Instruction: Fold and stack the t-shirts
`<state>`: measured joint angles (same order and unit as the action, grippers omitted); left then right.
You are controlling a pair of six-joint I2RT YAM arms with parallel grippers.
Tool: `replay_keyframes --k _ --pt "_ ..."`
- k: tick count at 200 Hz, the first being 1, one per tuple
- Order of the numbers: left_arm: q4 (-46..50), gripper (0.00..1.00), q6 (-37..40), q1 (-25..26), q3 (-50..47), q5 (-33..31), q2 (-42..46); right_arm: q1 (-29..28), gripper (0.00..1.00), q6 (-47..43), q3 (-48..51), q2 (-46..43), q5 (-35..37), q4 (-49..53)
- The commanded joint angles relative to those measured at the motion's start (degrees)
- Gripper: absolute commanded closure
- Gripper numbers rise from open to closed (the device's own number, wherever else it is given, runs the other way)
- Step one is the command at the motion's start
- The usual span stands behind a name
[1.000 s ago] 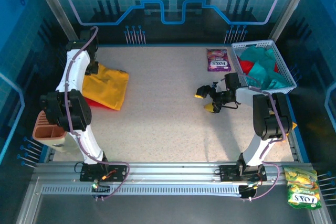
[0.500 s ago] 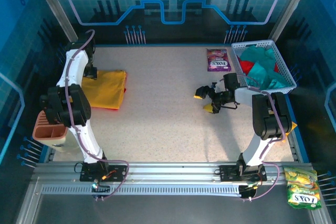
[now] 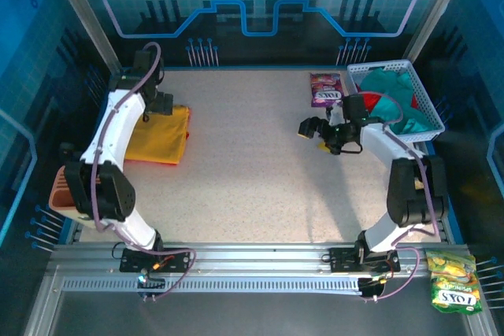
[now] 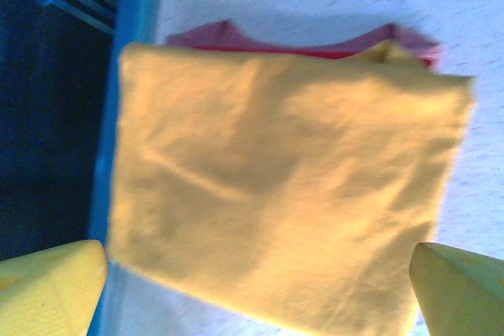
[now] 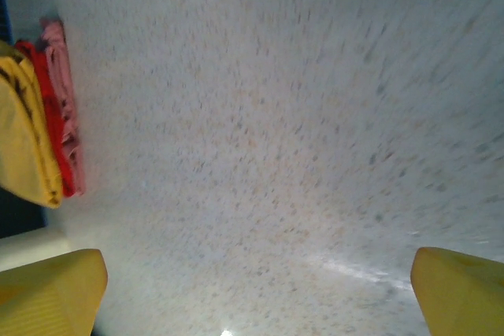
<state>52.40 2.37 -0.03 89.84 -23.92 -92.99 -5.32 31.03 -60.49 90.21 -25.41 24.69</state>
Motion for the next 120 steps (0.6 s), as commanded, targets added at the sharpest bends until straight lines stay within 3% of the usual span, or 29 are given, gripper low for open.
replay_keyframes --k 1,41,78,120 --pt "-13.9 0.01 -2.5 0.1 -9.3 9.5 4.1 -0.7 0.0 -6.2 -1.5 -5.6 14.8 4.9" --pt "-38.6 0.01 -0.8 -0.3 -27.7 9.5 9.7 -0.7 0.0 -13.9 6.9 -14.1 33.5 -4.6" --pt "-52.9 0.01 -4.5 -3.2 -38.7 14.7 11.0 -0.4 0.0 -19.1 17.2 -18.1 40.7 -18.7" --pt "-64.1 0.01 -8.2 -3.4 -50.0 18.7 14.3 -0.1 0.0 -22.1 22.1 -15.3 45.7 -27.2"
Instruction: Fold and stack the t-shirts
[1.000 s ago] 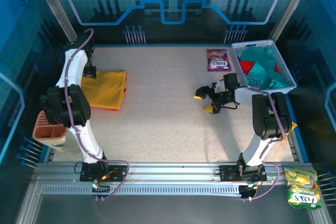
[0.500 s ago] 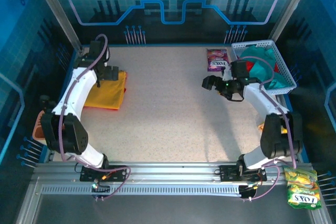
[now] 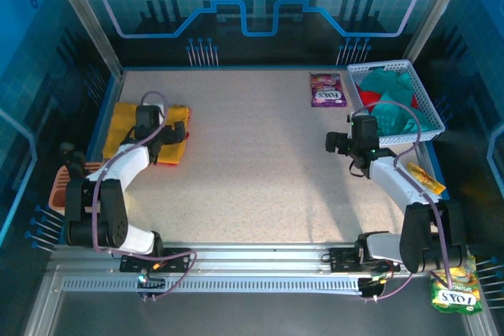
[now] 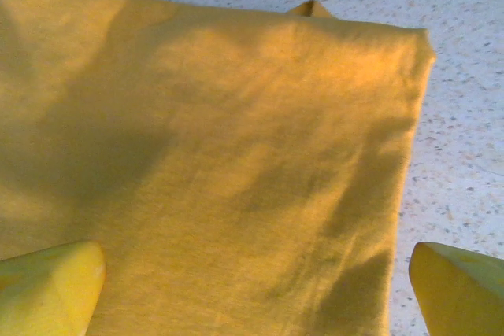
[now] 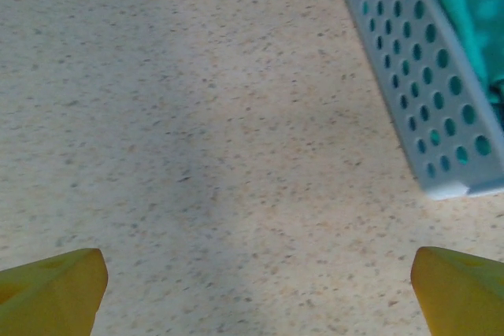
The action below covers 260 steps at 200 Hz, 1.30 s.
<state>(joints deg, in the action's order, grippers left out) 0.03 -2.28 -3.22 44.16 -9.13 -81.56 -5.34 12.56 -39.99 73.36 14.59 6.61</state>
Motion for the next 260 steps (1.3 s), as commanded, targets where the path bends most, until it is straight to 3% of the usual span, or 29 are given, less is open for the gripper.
replay_keyframes --k 1,79,127,173,260 --pt "-12.1 0.01 -3.5 -0.1 -4.5 4.0 3.0 -0.1 0.0 -3.7 1.7 1.6 5.7 -9.3" --pt "-46.1 0.01 -2.6 0.2 -23.7 2.0 1.8 0.9 0.0 -9.2 12.7 7.2 0.4 -41.3" --pt "-64.2 0.01 -0.1 1.5 -27.6 5.5 -8.0 1.2 0.0 -11.6 20.7 15.5 -4.1 -65.7" --pt "-54.3 0.01 0.4 2.9 -23.3 1.1 -7.2 0.5 0.0 -11.1 18.5 14.7 -1.0 -59.8" --pt "-53.4 0.01 1.4 3.4 -22.5 2.7 -7.3 0.1 0.0 -12.5 18.0 15.0 -3.4 -59.5"
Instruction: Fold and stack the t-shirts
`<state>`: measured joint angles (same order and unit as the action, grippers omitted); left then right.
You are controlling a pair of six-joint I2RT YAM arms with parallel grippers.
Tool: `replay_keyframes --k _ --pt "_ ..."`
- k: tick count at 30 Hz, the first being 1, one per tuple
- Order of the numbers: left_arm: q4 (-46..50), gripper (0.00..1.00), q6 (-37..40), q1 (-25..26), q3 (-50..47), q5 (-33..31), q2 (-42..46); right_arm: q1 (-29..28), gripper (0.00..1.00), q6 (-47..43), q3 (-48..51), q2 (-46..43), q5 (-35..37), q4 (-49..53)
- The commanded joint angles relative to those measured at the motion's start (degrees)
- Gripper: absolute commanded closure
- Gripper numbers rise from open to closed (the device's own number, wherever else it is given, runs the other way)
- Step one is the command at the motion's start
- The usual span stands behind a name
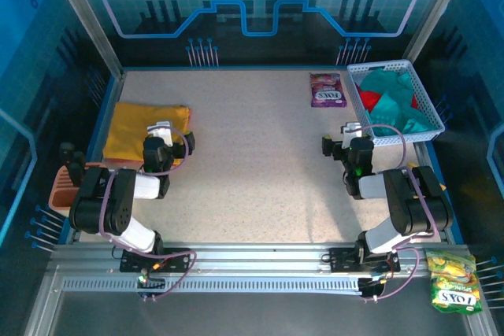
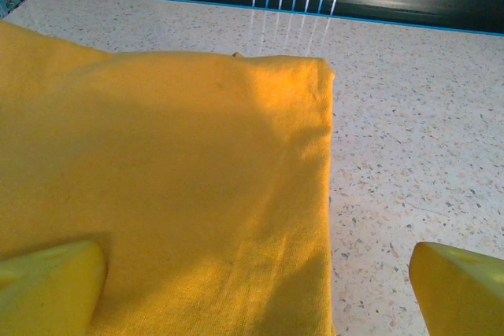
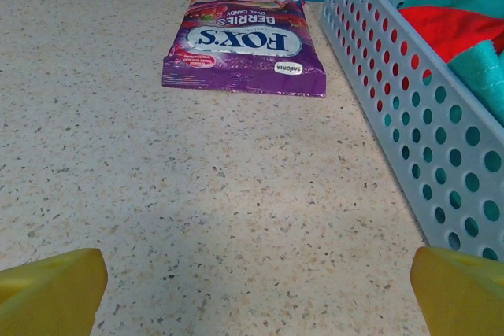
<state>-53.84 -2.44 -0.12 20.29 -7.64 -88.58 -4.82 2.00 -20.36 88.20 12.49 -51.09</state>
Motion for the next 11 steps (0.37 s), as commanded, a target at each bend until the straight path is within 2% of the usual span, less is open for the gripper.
replay_keyframes --k 1,11 --pt "0.5 0.01 1.6 0.3 1.3 1.2 -0.3 -0.4 0.0 -1.9 -1.6 0.1 -1.4 -1.8" --pt "0.6 0.01 1.6 0.3 1.3 1.2 -0.4 -0.3 0.0 -1.3 -1.4 0.1 -0.3 -2.2"
